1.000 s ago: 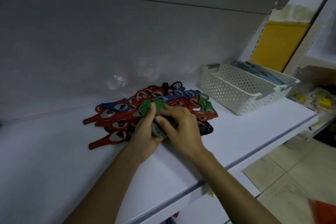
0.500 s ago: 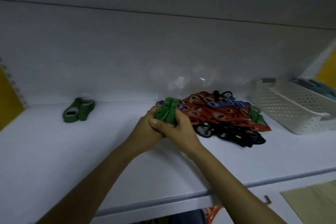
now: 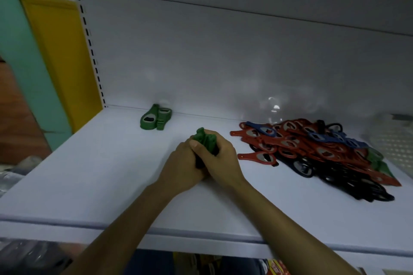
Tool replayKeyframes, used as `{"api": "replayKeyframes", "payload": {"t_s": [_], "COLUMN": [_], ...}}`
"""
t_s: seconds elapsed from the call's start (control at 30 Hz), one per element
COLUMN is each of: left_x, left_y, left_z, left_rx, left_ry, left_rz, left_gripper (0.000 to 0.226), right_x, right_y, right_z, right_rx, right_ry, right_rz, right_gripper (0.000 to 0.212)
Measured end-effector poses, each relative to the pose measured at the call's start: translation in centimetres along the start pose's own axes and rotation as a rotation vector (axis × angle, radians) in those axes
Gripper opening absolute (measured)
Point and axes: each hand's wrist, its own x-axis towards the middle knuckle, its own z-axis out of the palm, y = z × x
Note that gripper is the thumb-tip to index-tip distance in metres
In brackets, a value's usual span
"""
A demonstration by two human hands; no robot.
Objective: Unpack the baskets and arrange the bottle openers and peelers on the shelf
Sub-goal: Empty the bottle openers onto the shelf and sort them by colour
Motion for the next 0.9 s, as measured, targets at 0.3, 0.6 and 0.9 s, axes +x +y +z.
{"api": "replayKeyframes", "payload": {"t_s": [0.3, 0.6, 0.9], "left_x": [0.3, 0.2, -0.1], "left_y": [0.8, -0.4, -1.1], "left_z": [0.3, 1.0, 0.6], "left_rx": [0.253, 0.465, 0.477], "left_ry": [0.124, 0.174, 0.087], "left_rz": [0.038, 0.066, 0.091], "left_gripper": [0.025, 0.047, 0.05], "right_x": [0.2, 1.4, 2.1], "right_y": [0.0, 0.5, -1.3], "right_z": [0.4, -0.1, 0.5], "right_rx": [0.007, 0.235, 0.576], "right_ry": [0.046, 0.082, 0.232], "right_rz": [-0.009, 0.258, 0.457], "right_gripper": [0.019, 0.013, 0.006]}}
